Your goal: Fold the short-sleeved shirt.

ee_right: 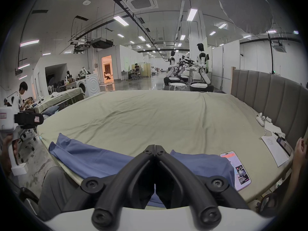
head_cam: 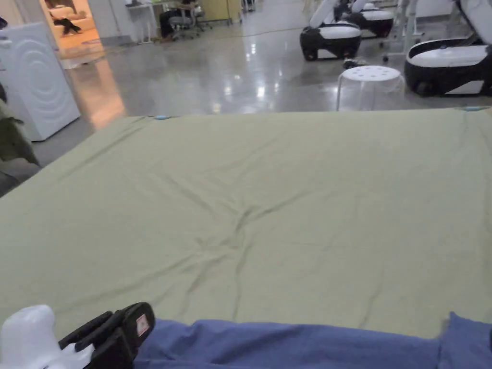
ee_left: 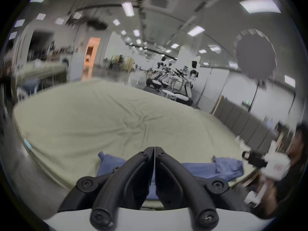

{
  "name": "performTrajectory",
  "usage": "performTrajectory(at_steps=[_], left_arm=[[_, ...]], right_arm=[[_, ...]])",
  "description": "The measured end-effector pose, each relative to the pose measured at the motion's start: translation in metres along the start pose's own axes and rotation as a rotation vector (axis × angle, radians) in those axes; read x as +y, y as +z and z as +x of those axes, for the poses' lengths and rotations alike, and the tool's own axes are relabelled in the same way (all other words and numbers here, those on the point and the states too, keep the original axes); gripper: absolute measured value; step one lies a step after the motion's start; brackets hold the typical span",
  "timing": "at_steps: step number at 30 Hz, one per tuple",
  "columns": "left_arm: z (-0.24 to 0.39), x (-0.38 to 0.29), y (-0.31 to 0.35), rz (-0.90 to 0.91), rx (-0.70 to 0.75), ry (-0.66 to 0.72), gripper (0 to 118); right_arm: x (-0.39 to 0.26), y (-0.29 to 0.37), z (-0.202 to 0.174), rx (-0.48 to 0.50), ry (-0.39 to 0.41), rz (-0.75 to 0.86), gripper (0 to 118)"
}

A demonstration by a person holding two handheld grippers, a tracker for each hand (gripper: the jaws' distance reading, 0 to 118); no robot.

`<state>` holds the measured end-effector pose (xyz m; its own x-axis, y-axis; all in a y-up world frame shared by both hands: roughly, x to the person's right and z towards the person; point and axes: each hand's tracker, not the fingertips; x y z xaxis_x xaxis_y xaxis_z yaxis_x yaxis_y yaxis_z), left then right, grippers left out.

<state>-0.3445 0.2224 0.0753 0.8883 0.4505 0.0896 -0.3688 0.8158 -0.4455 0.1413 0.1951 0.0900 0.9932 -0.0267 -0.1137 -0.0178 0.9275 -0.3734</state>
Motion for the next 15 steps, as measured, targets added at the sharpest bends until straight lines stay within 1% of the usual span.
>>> performTrajectory(at_steps=[1,2,3,5,6,9,10,11,15], left_arm=[[-0.021,0.004,-0.002,-0.019,-0.055,0.068,56],[-0.041,0.005,-0.007,-0.051,-0.076,0.135,77],[-0.063,0.006,-0.016,-0.082,-0.123,0.217,83],[-0.094,0.005,-0.027,-0.111,-0.136,0.319,84],[-0.098,0.001,-0.032,-0.148,-0.108,0.347,84],[-0.127,-0.008,-0.052,-0.219,-0.074,0.373,84],[-0.132,-0.014,-0.055,-0.247,-0.082,0.401,84],[-0.139,-0.019,-0.060,-0.254,-0.108,0.432,84],[-0.159,-0.044,-0.083,-0.268,-0.224,0.650,84]], right_arm=[[0.000,0.002,-0.001,0.002,-0.009,-0.002,0],[-0.001,0.002,0.000,0.008,-0.021,-0.014,0],[-0.003,0.001,0.003,0.016,-0.033,-0.024,0],[-0.003,0.001,0.000,0.015,-0.049,-0.032,0],[-0.002,0.001,-0.001,0.018,-0.056,-0.043,0],[-0.001,0.003,-0.004,0.021,-0.068,-0.052,0],[0.000,0.003,-0.005,0.024,-0.071,-0.056,0],[0.000,0.003,-0.005,0.023,-0.074,-0.058,0],[0.001,0.000,-0.003,0.019,-0.113,-0.078,0]])
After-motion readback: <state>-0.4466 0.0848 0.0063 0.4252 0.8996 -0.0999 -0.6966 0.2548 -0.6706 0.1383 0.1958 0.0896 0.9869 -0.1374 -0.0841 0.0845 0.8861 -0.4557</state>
